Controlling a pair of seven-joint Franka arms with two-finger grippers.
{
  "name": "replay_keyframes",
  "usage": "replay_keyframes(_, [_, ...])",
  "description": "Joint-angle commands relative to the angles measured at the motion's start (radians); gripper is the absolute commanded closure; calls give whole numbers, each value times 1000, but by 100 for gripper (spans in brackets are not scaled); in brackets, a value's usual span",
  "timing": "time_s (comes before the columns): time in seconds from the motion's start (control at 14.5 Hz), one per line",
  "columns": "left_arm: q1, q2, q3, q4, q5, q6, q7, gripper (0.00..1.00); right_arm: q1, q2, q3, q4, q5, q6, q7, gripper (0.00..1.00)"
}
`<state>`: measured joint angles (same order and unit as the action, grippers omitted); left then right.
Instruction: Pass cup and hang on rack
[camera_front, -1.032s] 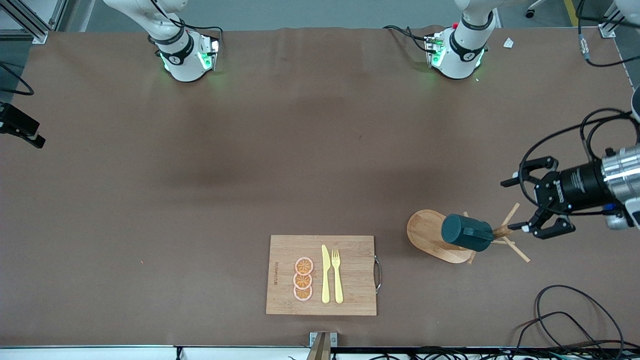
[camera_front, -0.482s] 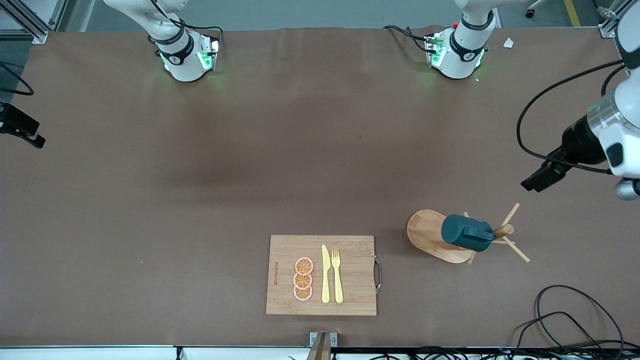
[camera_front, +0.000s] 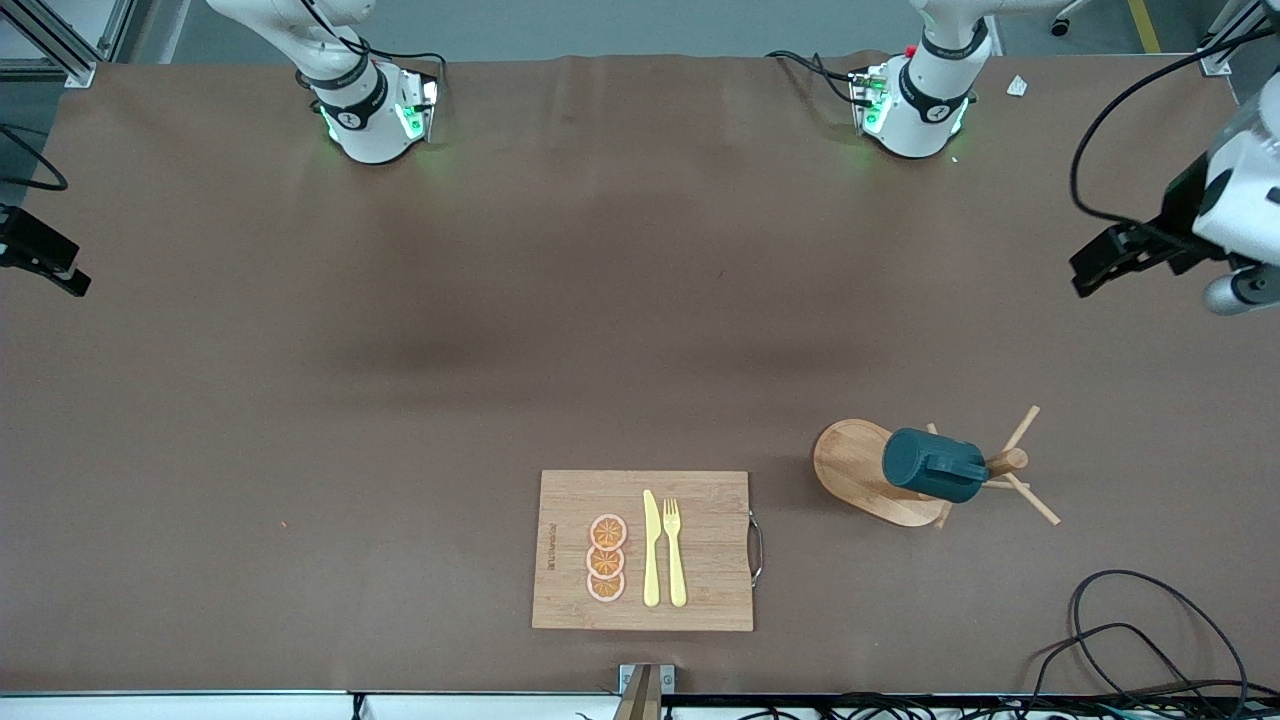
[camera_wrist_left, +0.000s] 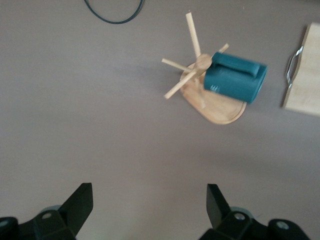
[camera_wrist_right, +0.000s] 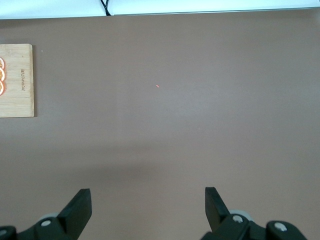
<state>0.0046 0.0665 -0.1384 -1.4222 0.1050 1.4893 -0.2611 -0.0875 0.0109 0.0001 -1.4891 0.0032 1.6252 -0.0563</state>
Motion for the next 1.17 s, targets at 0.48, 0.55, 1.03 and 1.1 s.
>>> replay_keyframes(0.48, [-26, -177, 13, -216, -96, 5, 82, 0, -12, -2, 9, 4, -2, -4, 3, 0])
replay_keyframes(0.55, [-6, -175, 5, -210, -103, 6, 83, 0, -14, -2, 9, 3, -2, -4, 3, 0])
replay_keyframes(1.03, [15, -160, 5, -173, -108, 6, 146, 0, -14, -2, 9, 4, -2, -4, 3, 0])
replay_keyframes(1.1, [15, -160, 5, -173, -104, 6, 146, 0, -14, 0, 9, 4, -2, -4, 3, 0])
